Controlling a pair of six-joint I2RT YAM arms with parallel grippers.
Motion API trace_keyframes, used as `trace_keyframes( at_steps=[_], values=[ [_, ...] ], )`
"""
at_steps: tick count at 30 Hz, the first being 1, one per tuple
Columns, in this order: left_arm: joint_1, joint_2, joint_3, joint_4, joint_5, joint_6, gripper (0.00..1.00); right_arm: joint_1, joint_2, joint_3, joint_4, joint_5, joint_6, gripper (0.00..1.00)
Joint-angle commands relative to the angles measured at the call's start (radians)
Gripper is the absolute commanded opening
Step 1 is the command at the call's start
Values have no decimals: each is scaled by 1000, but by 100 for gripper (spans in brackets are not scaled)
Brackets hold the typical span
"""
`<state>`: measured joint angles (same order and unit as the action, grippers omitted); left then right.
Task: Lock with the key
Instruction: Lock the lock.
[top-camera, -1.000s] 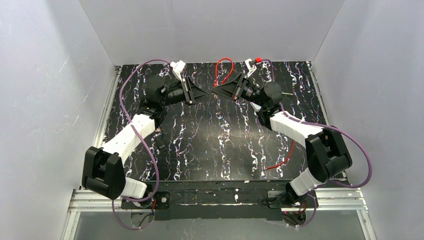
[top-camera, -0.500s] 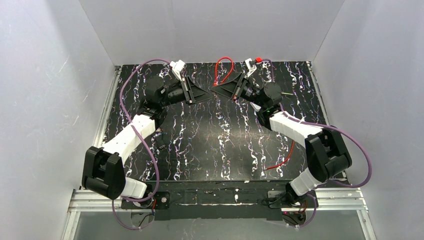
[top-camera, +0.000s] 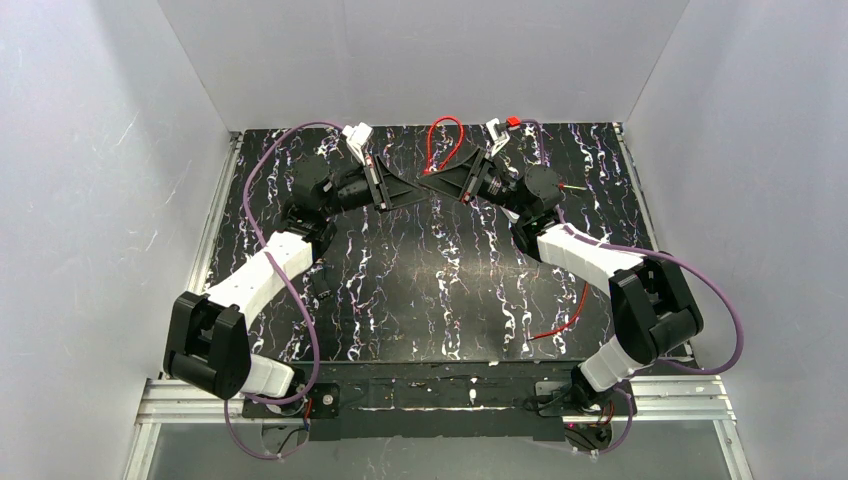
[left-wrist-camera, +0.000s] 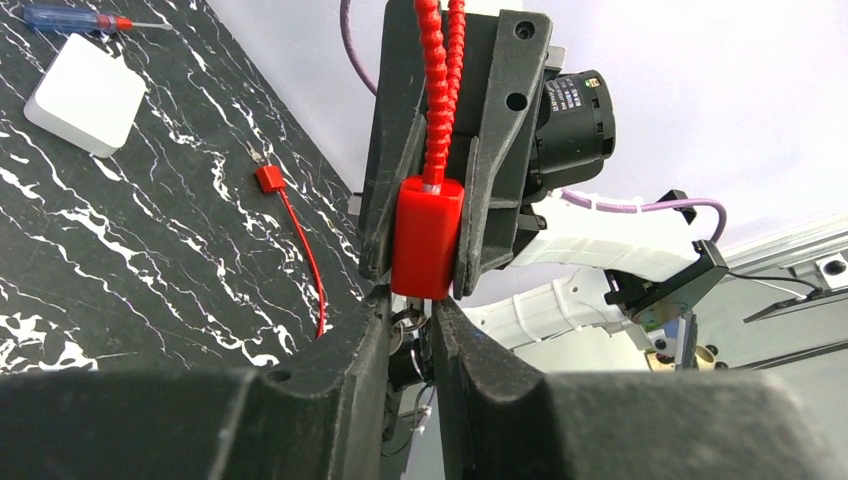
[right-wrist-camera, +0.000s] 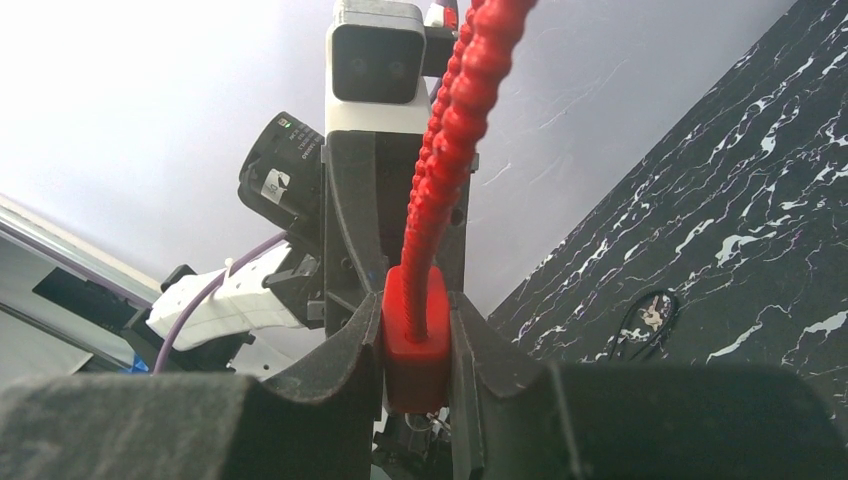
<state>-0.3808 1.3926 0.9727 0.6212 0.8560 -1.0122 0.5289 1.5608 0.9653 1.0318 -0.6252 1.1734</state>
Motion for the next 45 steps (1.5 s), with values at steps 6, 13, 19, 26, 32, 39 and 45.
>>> trace_keyframes(
  at_steps=[6,13,19,26,32,39,45],
  values=[
    [-3,-20,-35,42,-11,-78,0,6,22,9,210,-9,67,1],
    [-3,-31,-78,125,3,-212,0,7,28,-12,418,-26,194,1],
    [-12,-41,-125,146,-5,-285,0,8,24,5,469,-3,233,1],
    [-28,-110,-143,47,-14,-111,0,-18,0,34,244,14,120,1],
    [-48,-153,-49,-308,-89,153,0,-41,18,128,-144,39,-13,1],
    [-61,-135,-12,-403,-72,180,0,-40,9,160,-152,10,-30,1],
    [-49,-160,-40,-366,-51,154,0,-40,-25,141,-197,-19,-123,1]
  ],
)
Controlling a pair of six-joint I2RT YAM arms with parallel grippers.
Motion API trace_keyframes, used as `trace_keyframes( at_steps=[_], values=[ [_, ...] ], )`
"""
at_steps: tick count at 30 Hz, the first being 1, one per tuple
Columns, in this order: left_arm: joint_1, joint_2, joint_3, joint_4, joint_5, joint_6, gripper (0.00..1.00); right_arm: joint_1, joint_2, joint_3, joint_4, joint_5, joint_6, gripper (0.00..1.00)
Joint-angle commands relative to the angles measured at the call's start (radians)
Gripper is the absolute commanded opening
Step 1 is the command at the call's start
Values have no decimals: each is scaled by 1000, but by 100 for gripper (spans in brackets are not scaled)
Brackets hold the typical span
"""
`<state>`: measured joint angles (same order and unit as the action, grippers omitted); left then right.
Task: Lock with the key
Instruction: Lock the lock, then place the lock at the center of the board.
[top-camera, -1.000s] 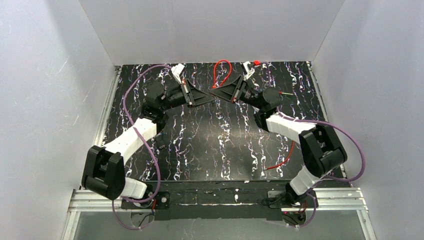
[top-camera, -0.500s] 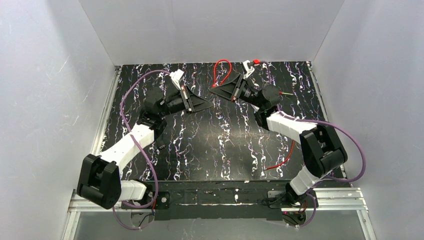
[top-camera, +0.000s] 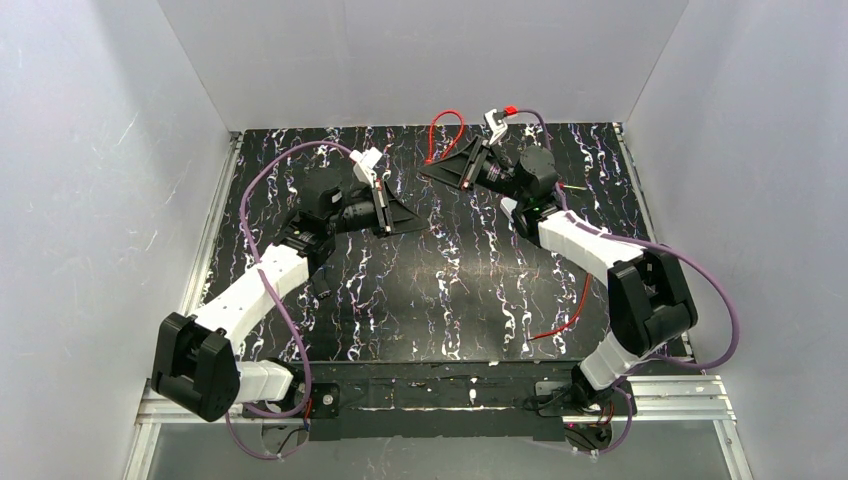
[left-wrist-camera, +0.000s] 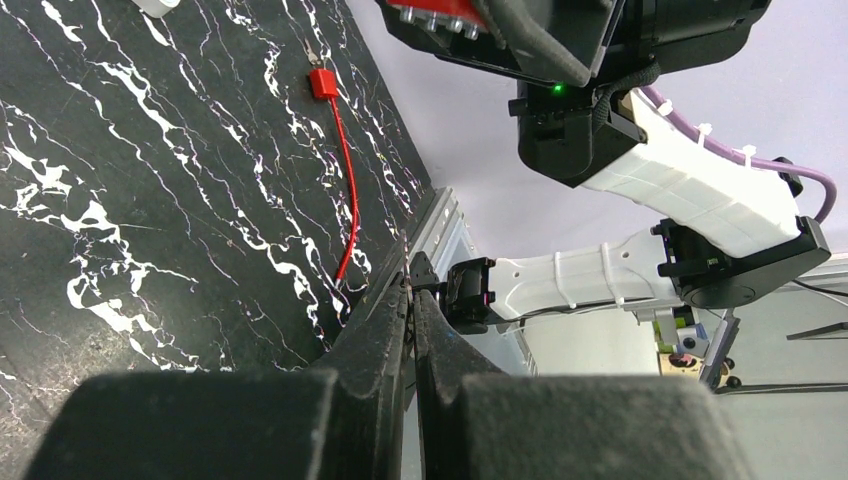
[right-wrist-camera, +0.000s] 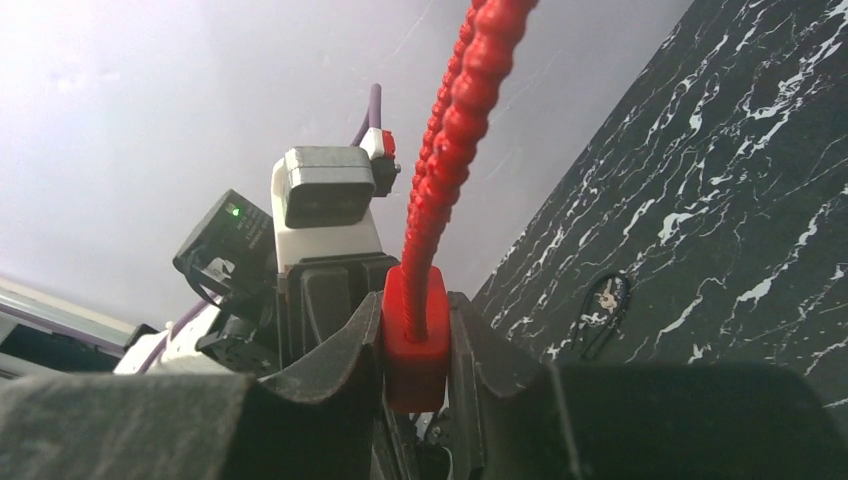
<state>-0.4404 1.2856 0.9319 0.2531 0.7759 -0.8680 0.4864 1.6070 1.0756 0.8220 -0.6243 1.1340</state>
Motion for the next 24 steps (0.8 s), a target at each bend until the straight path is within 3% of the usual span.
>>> trace_keyframes(
  at_steps=[1,6,11,17,24],
  values=[
    [21,-61,-3,8,28,3,0,3,-76,23,2,-23,-102,1],
    [173,-132,-30,40,-4,-59,0,38,-95,0,-216,-35,-294,1],
    [330,-260,-109,37,-65,-94,0,150,-86,-23,-430,-6,-509,1],
    [493,-394,-162,-148,-170,-35,0,296,-6,-39,-444,13,-604,5],
    [548,-472,-146,-349,-271,75,0,400,247,80,-458,-68,-623,1]
  ],
)
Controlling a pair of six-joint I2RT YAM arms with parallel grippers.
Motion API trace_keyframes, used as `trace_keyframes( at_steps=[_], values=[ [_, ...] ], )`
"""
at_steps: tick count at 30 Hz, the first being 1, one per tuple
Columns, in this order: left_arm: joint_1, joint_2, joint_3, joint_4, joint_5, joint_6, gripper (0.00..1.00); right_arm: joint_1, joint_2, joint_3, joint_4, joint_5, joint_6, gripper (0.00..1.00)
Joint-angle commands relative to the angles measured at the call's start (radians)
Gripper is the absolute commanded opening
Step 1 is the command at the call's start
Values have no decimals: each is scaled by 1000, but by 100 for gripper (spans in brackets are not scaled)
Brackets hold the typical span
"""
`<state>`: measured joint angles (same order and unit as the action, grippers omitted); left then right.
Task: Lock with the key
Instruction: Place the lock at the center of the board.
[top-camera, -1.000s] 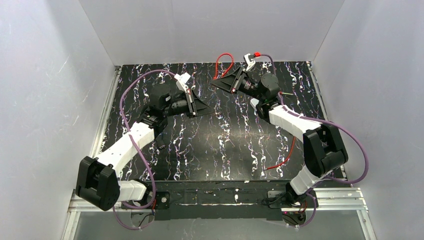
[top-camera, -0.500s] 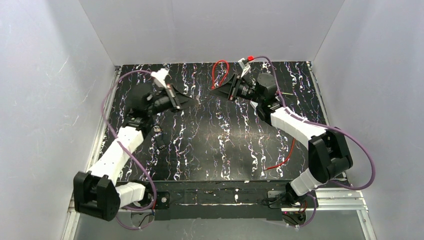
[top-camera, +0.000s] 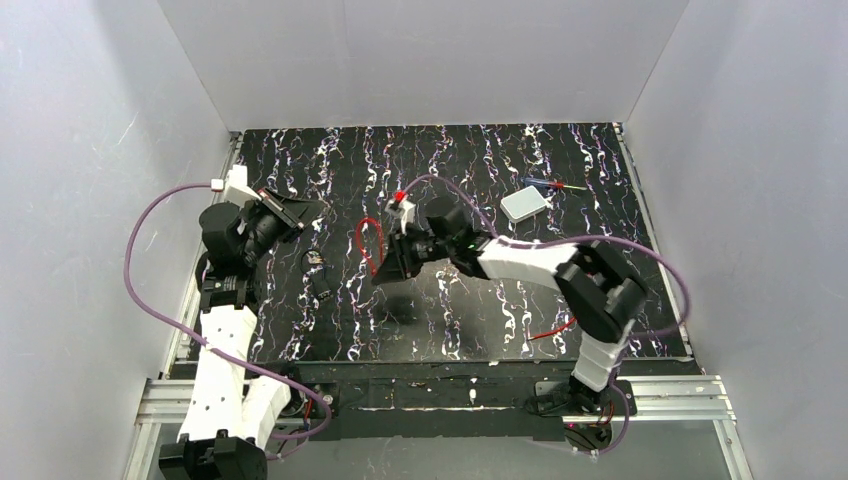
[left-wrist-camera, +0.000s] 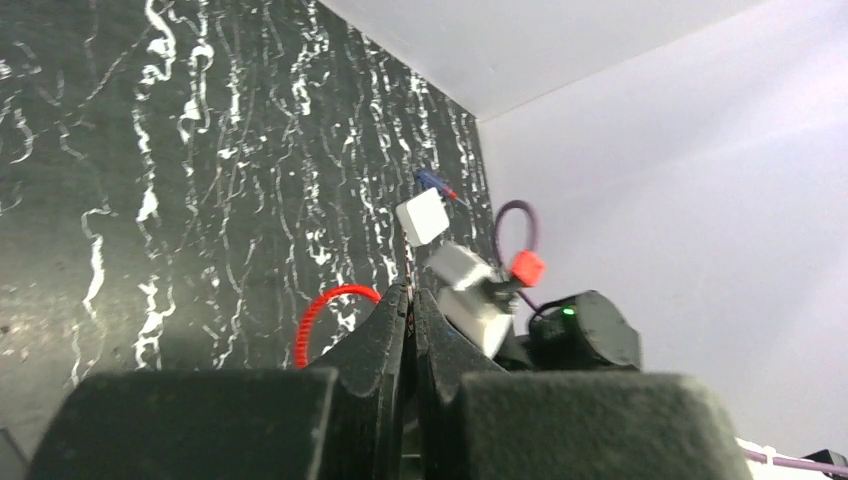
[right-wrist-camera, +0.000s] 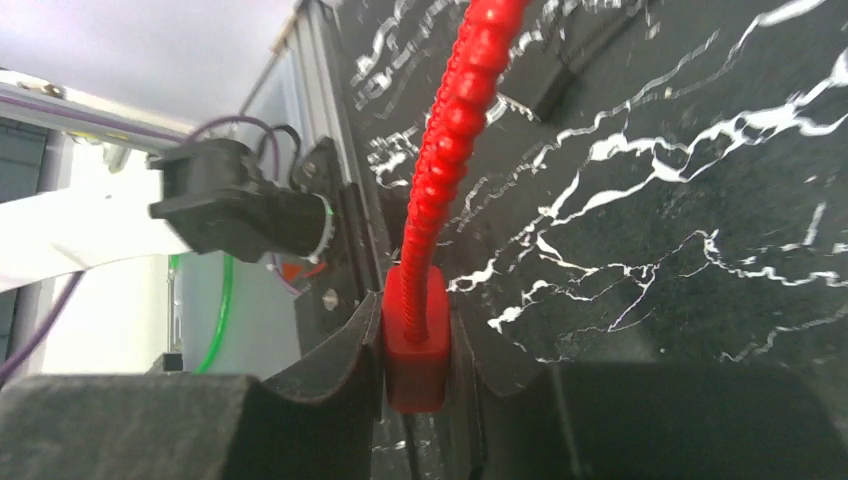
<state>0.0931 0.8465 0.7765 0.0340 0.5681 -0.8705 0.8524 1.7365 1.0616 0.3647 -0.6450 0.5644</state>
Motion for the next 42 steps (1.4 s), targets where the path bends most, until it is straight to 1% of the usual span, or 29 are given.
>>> trace_keyframes(
  at_steps=[1,5,9,16,20,23,25,26,28,31,32,34,37,40,42],
  values=[
    [17,-33,13,-143,-65,84,0,41,149,105,7,-50,-42,1],
    [29,-28,22,-142,-78,87,0,63,245,109,143,-59,58,1],
    [38,-10,-9,-81,-70,37,0,73,328,165,156,-60,104,2],
    [39,3,-41,-56,-71,21,0,73,454,264,164,-56,190,9],
    [39,8,-46,-52,-73,20,0,71,484,276,153,-26,220,23],
    [40,17,-47,-48,-73,19,0,63,468,267,112,20,208,28],
    [40,21,-48,-45,-73,16,0,54,446,250,100,47,206,33],
    [39,22,-49,-44,-73,15,0,50,433,241,94,58,205,37],
    [40,26,-53,-46,-72,15,0,47,407,229,72,77,194,52],
    [40,38,-47,-72,-65,43,0,45,371,224,39,83,177,69],
    [39,43,-40,-88,-65,63,0,45,357,223,26,83,171,74],
    [39,58,-3,-136,-59,120,0,40,324,221,-12,79,140,81],
    [40,88,56,-211,-35,251,0,9,244,202,-114,82,54,91],
    [39,125,107,-293,-27,418,0,-39,141,154,-196,92,-46,97],
    [40,172,134,-340,-11,514,0,-69,71,117,-248,91,-114,98]
  ],
)
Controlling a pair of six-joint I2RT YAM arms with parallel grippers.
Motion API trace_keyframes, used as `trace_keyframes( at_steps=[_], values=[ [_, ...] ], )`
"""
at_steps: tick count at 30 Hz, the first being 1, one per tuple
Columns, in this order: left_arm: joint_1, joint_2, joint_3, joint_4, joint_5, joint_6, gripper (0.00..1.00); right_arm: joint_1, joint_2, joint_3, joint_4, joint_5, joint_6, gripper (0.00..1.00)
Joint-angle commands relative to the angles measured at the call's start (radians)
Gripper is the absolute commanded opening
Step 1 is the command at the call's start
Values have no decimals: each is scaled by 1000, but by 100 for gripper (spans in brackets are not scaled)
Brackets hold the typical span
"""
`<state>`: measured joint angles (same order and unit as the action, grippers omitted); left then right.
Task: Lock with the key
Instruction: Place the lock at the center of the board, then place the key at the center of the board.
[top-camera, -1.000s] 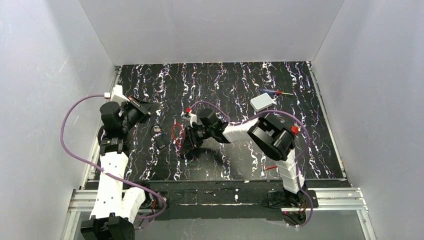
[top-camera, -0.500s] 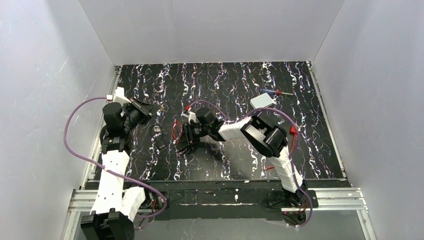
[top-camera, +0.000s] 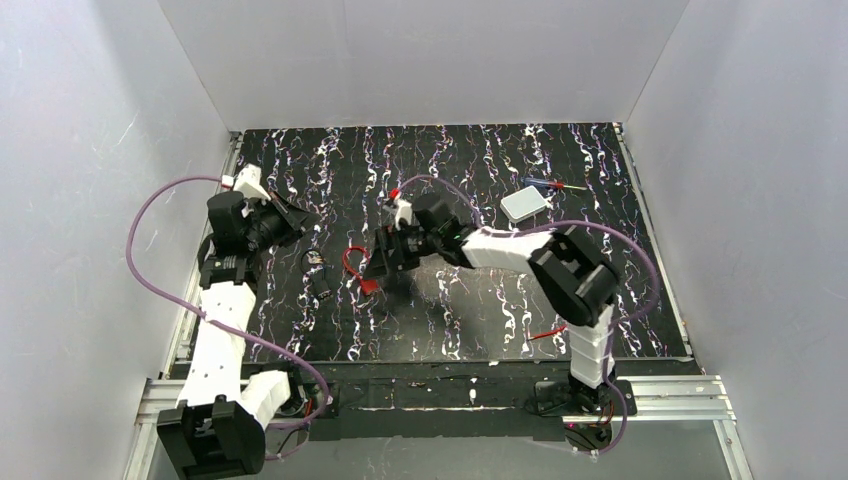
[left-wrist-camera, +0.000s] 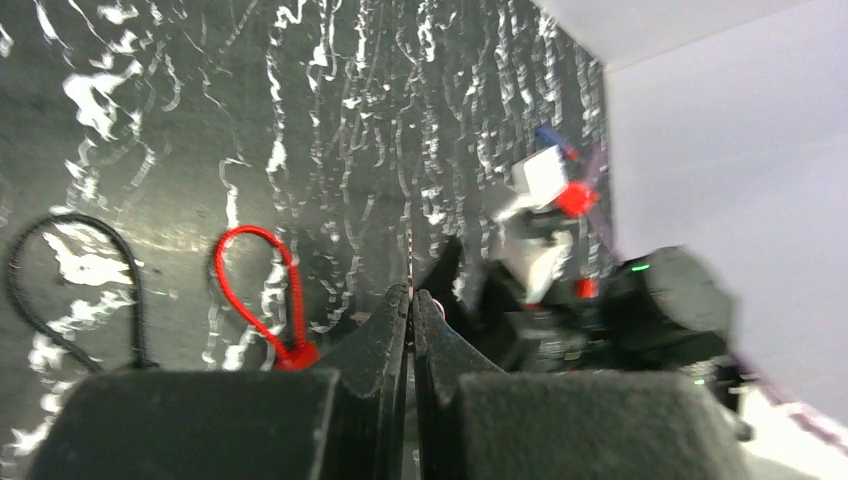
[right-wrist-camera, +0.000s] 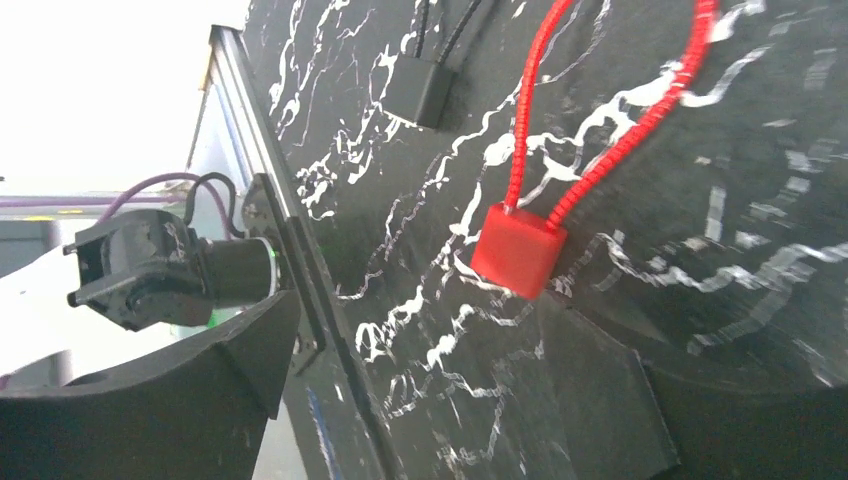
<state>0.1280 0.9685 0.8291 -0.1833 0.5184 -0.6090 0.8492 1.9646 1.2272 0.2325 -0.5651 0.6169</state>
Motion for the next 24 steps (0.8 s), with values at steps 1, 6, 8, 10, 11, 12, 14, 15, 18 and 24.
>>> trace_keyframes(
  at_steps=[1,6,8,10,11,12,14,15,18,24],
  values=[
    [5,74,92,-142,49,290,0,-79,-191,-64,-146,8,-208,98],
    [-16,192,137,-181,118,389,0,-168,-342,-66,-385,20,-431,98],
    [-40,238,159,-199,116,405,0,-238,-399,-65,-462,19,-501,98],
    [-64,277,170,-201,117,409,0,-320,-462,-68,-537,6,-551,98],
    [-86,293,174,-201,100,416,0,-361,-494,-73,-570,-3,-571,98],
    [-106,310,177,-200,78,429,0,-399,-526,-85,-596,-11,-588,98],
    [-172,345,183,-198,31,457,0,-465,-595,-110,-657,-12,-632,98],
    [-194,363,188,-199,15,473,0,-492,-626,-117,-695,-2,-671,99],
    [-241,430,217,-214,-15,512,0,-580,-693,-118,-815,33,-763,98],
    [-305,567,283,-257,-88,562,0,-812,-719,-123,-1013,36,-899,98]
  ],
)
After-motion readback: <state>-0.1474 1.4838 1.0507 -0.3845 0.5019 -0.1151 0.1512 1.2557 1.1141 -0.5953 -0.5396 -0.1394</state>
